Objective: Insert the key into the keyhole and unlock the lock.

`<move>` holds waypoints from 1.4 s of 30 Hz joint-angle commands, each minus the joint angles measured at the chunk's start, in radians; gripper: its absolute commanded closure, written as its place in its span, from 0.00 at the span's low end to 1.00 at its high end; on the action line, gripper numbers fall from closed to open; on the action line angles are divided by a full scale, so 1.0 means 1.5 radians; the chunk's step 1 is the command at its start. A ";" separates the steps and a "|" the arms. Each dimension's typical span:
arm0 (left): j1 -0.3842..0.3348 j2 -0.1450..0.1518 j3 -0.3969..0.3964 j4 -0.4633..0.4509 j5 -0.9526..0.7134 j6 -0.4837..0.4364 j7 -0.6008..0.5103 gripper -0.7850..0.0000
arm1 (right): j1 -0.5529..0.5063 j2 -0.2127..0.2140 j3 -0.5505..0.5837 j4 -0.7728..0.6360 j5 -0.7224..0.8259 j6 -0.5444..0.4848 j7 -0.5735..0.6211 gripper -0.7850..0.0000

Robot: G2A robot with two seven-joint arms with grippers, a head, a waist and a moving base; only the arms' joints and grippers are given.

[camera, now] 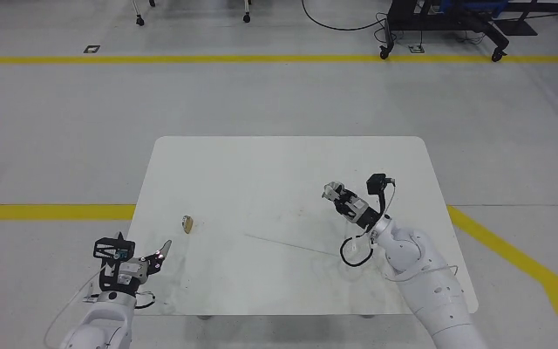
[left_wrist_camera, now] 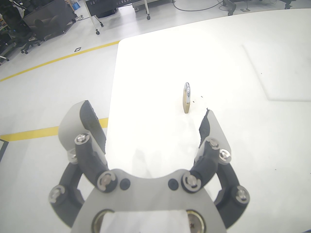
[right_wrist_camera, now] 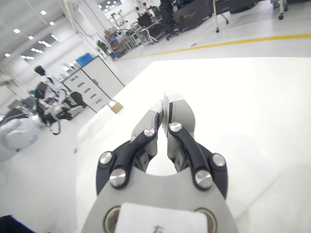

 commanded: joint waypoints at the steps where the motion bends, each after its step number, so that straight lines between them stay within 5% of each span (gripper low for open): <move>1: 0.000 0.000 0.000 0.000 0.000 0.000 0.000 0.00 | 0.000 0.000 0.000 -0.001 -0.009 0.002 -0.004 1.00; 19: -0.001 0.000 0.002 -0.001 -0.004 -0.008 -0.003 0.00 | -0.006 -0.002 -0.005 -0.006 0.026 0.008 0.007 1.00; 24: -0.049 0.005 -0.007 -0.003 -0.114 -0.168 -0.095 0.00 | 0.020 -0.010 -0.018 0.003 0.189 0.043 0.098 1.00; 28: -0.120 0.014 -0.024 0.028 -0.372 -0.358 -0.263 0.00 | 0.033 -0.013 -0.012 0.004 0.335 0.075 0.168 1.00; 38: -0.120 0.014 -0.024 0.028 -0.372 -0.358 -0.263 0.00 | 0.032 -0.010 0.004 -0.003 0.389 0.076 0.200 1.00; 42: -0.138 0.014 0.019 0.070 -0.528 -0.434 -0.332 0.00 | 0.025 -0.011 -0.001 -0.009 0.393 0.085 0.202 1.00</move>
